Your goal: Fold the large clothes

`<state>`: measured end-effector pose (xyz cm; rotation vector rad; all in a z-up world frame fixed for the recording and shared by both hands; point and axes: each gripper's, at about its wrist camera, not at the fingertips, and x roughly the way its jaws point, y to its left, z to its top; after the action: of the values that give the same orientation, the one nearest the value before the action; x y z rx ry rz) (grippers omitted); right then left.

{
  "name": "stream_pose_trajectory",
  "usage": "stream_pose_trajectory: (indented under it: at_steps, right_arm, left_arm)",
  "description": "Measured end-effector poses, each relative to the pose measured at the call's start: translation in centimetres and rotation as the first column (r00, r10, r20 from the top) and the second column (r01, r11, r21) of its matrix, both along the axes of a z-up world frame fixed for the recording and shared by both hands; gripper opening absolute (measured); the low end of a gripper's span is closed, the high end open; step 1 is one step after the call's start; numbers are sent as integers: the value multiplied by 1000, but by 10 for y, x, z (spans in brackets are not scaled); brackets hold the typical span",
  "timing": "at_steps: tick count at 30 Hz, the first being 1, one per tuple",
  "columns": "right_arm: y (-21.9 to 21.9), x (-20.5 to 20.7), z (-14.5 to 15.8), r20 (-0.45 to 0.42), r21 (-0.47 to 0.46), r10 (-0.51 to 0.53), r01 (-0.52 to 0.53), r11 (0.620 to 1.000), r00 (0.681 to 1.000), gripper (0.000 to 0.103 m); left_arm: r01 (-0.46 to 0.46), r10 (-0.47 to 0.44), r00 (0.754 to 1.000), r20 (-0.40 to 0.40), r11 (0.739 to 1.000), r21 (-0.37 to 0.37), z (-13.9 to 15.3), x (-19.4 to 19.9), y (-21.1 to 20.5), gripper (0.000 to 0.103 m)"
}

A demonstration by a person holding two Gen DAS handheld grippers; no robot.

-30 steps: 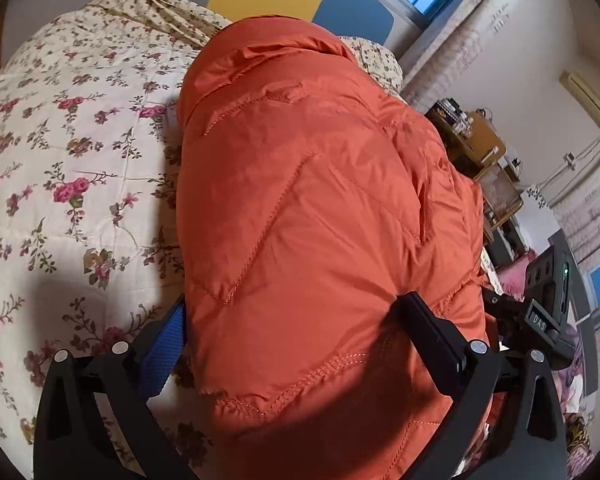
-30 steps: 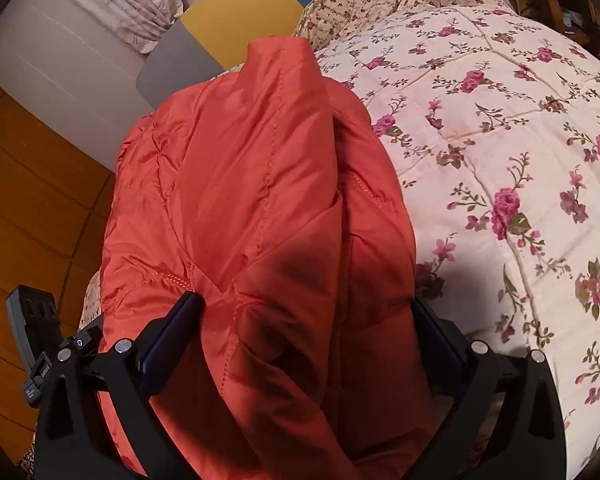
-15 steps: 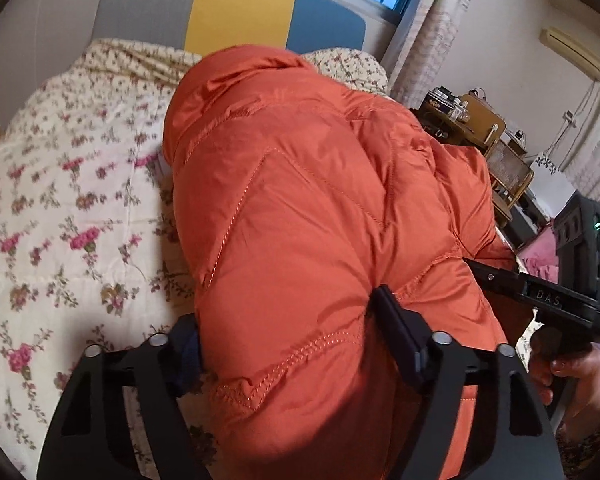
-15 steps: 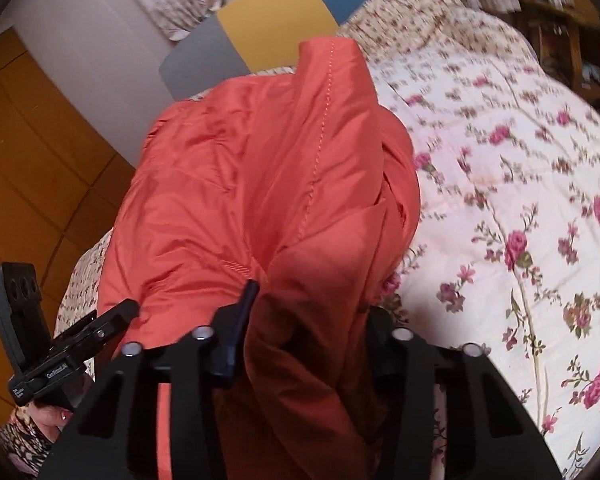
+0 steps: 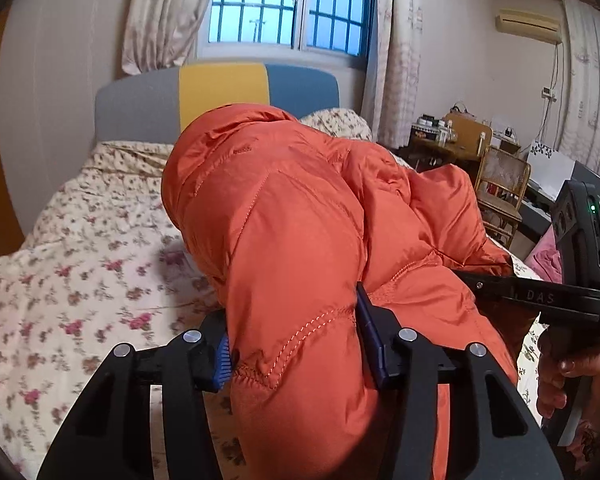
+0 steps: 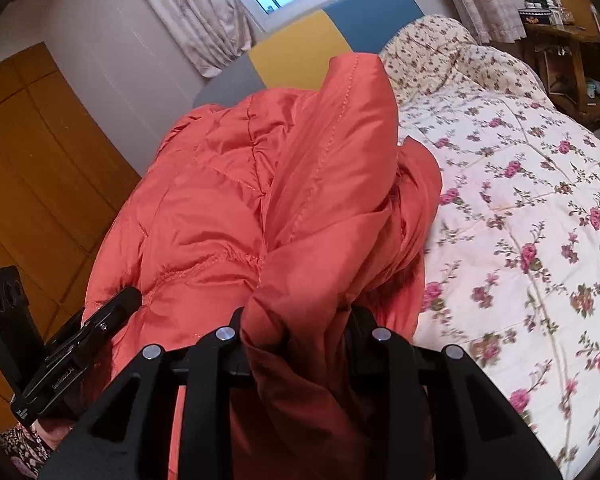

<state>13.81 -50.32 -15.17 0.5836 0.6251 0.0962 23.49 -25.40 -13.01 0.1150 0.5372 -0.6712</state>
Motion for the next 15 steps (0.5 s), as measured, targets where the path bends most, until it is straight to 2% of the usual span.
stream_pose_trajectory:
  at_steps: [7,15]
  right_arm:
    - [54,13,20,56,4,82,-83,997,995,28]
    - [160,54,22,62,-21,221,-220,975,973,28]
  left_arm:
    - [-58,59,997,49,998,-19,18,-6,57,50]
    - [-197,199,979,51,980,-36,20,-7,148,50]
